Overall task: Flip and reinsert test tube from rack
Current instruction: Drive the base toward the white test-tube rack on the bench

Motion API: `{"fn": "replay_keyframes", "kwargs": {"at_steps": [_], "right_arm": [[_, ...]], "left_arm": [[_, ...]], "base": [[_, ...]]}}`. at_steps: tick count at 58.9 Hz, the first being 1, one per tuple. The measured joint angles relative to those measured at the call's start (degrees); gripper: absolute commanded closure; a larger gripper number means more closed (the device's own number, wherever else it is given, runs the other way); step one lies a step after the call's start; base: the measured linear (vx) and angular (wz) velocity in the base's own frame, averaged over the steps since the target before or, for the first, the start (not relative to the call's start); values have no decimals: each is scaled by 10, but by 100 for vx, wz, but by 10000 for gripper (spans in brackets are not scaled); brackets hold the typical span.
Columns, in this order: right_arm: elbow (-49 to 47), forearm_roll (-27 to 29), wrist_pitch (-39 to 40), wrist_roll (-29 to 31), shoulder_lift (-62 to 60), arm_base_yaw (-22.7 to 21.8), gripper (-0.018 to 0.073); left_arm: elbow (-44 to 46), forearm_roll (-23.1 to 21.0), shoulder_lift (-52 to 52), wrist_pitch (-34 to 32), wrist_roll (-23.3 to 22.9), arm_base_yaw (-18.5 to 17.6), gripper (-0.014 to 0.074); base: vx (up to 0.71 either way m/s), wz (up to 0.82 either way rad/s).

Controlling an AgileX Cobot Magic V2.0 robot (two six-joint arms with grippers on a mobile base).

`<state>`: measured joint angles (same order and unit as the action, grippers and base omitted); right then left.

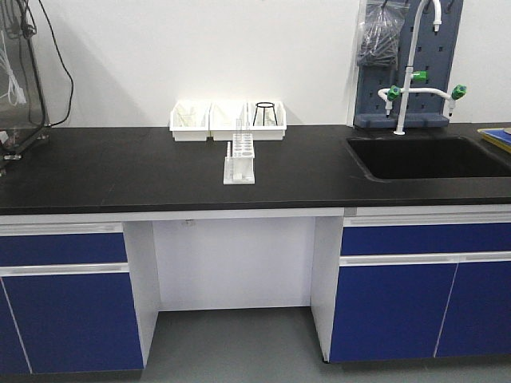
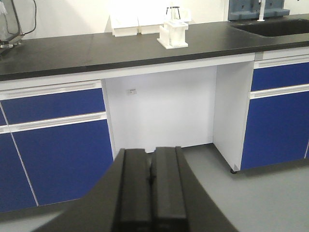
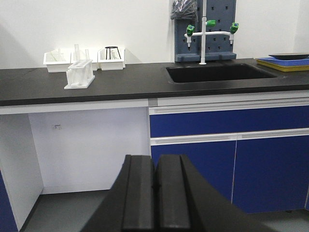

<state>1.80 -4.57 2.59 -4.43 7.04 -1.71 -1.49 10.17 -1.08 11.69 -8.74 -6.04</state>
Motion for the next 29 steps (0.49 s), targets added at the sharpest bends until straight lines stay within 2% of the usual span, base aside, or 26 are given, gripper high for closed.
{"fn": "replay_keyframes", "kwargs": {"at_steps": [29], "right_arm": [[0,0,-2,0,0,0,570]], "left_arm": [[0,0,0,0,0,0,603]], "base": [[19,-3]]}}
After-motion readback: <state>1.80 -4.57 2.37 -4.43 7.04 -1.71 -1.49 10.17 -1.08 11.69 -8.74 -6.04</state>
